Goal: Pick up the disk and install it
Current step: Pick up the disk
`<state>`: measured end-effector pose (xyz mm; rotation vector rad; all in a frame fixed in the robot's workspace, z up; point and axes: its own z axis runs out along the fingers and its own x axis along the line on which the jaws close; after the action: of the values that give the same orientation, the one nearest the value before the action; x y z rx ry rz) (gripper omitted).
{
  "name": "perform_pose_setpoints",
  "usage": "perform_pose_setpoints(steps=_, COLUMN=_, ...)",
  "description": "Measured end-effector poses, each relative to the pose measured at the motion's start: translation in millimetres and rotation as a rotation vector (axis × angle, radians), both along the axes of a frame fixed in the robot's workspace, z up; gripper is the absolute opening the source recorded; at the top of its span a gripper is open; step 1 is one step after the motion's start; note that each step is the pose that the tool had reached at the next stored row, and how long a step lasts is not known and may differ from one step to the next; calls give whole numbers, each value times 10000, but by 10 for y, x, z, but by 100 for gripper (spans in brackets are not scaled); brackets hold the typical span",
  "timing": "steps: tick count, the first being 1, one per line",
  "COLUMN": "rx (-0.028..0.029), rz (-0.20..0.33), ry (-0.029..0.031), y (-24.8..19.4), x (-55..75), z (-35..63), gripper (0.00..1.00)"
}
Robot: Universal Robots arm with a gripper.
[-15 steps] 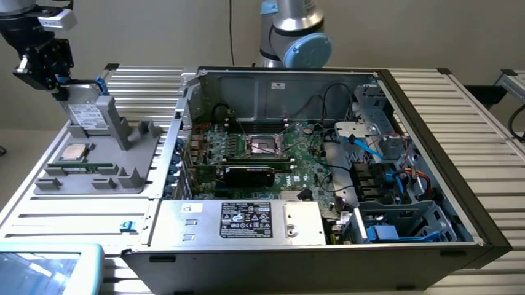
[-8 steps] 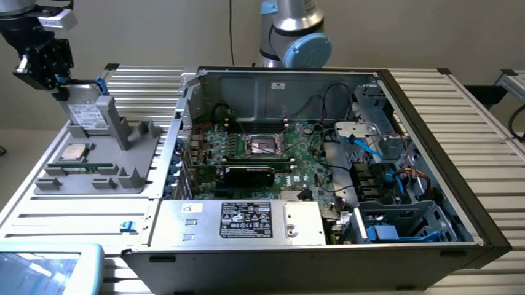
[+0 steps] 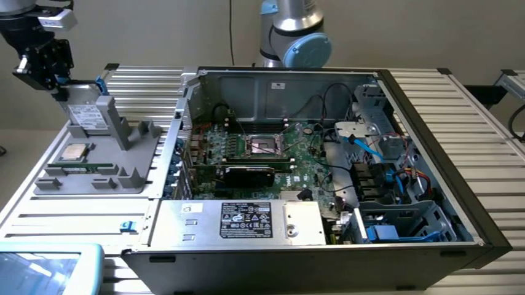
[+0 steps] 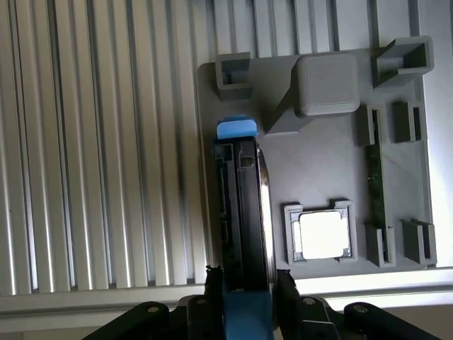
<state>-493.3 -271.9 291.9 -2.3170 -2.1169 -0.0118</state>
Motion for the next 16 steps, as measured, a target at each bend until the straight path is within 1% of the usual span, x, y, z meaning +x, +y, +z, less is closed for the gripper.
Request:
perform_pose_setpoints(steps=10, rx=0, rz=1, ry=-1, y=0, x=0, z=-25, gripper=41)
perform_pose_setpoints(steps=11, rx=-1, rz=0, ry=-1, y=0, x=0, z=-26, gripper=39)
perform_pose_setpoints(steps=16, rx=0, rz=0, ry=-1, y=0, x=0, z=-30, gripper=38)
